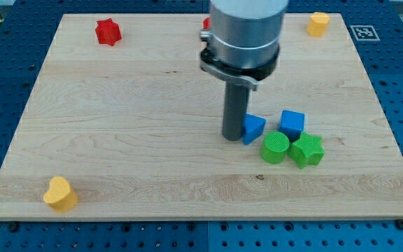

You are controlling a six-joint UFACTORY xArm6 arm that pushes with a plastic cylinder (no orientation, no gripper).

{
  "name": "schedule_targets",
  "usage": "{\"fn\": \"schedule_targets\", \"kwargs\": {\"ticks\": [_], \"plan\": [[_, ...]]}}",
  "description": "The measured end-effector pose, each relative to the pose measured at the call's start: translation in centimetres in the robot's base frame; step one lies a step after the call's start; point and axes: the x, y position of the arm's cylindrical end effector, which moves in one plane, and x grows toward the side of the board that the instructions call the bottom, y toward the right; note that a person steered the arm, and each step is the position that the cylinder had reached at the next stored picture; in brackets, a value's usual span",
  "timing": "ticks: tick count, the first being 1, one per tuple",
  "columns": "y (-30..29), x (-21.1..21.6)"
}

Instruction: Move your arm away from the blue triangle

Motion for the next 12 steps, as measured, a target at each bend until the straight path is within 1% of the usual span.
{"fn": "schedule_targets", "kwargs": {"ticks": [1,5,9,10,11,12], "plan": [[1.4,0.0],[1.2,-0.4],[-5.0,-0.4],[-7.0,-1.6],[-7.3,-5.4],[-5.9,-9.1]]}}
